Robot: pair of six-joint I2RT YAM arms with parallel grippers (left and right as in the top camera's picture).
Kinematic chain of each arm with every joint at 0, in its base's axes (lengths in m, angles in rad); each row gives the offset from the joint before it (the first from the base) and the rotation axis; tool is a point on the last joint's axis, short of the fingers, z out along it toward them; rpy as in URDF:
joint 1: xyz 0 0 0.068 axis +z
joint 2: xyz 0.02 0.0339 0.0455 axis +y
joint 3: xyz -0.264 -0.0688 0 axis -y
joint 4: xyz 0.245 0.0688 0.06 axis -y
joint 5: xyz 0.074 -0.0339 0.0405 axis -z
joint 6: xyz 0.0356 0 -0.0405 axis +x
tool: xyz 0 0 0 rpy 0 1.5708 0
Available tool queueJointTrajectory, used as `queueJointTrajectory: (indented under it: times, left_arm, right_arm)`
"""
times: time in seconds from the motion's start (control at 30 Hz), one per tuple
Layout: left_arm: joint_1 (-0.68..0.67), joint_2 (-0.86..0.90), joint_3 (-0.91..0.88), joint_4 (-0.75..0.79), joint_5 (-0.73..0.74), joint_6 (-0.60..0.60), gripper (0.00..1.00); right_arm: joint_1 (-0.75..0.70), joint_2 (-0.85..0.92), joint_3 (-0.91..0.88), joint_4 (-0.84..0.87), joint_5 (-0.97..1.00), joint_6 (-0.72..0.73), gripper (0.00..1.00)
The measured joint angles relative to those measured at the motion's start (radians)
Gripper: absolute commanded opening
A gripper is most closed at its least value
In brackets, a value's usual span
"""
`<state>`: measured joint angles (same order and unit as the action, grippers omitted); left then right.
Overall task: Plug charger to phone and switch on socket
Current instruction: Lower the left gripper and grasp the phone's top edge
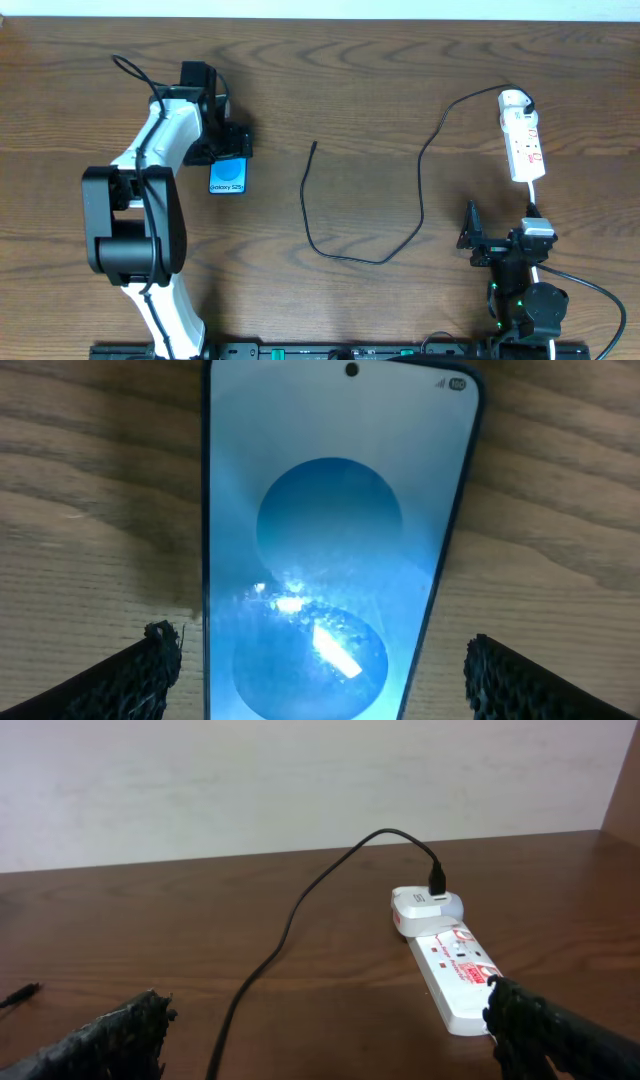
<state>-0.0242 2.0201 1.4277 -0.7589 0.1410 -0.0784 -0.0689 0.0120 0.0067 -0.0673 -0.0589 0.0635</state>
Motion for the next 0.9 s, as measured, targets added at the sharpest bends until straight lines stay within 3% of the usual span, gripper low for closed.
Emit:
queueJointTrajectory:
  times: [0.9]
  left_arm:
    - [-0.036,0.002,-0.013,0.053,-0.036,0.0,0.92]
  right_arm:
    - [0.0,0.0,0.0,0.0,0.0,0.0,0.99]
